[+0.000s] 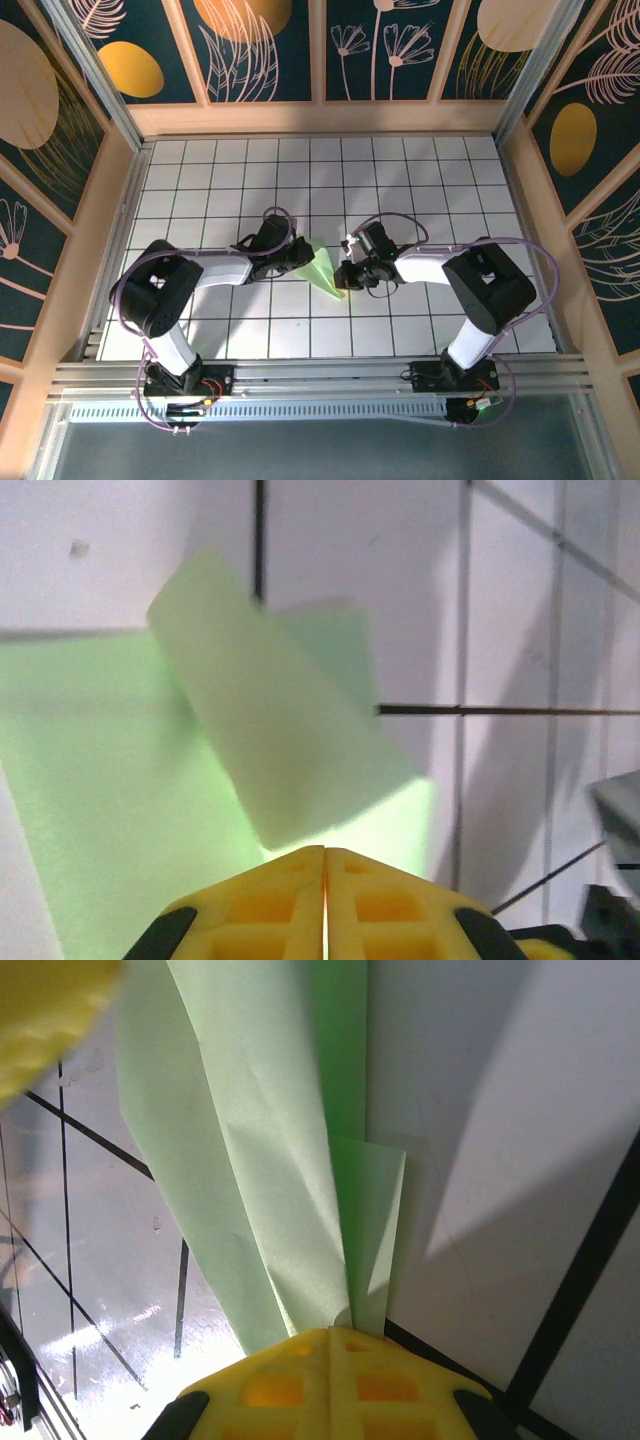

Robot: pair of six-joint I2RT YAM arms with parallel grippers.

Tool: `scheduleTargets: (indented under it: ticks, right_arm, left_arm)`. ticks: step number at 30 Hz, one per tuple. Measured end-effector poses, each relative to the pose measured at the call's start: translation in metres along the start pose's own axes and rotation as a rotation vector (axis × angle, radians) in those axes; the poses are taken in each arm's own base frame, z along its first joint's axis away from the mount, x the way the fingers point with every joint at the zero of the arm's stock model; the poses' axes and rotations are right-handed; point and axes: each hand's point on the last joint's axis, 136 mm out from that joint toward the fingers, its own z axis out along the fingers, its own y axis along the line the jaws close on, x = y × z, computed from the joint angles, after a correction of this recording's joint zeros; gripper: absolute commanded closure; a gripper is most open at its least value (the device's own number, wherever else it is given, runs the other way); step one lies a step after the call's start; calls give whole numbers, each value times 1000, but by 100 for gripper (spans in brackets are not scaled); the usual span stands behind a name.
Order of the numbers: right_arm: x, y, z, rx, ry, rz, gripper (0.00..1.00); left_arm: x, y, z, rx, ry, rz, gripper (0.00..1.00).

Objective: Fold a paper plane with a square sheet of paper (fold left side to right side)
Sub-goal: Fourth fold the wing at the center of the table.

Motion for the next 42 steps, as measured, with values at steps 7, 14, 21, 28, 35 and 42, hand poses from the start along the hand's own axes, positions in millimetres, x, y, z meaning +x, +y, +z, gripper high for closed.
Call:
scheduleTargets:
  ticks: [7,14,21,28,35,42]
  right_arm:
    - [0,0,1,15,3,-2,100]
    - [0,0,1,23,9,1,100]
    - [-2,0,2,39,9,-2,100]
    - [-2,0,3,42,10,-1,100]
    - [-5,0,3,52,9,-19,100]
    - [-7,1,2,53,7,-20,100]
  left_arm:
    - [1,-24,-15,118,-18,54,100]
    - [37,-34,0,171,82,91,100]
    - [52,-12,19,119,130,71,100]
    - [49,-7,24,81,122,66,100]
    - [46,-2,28,29,126,67,100]
    - [44,-2,30,18,127,72,100]
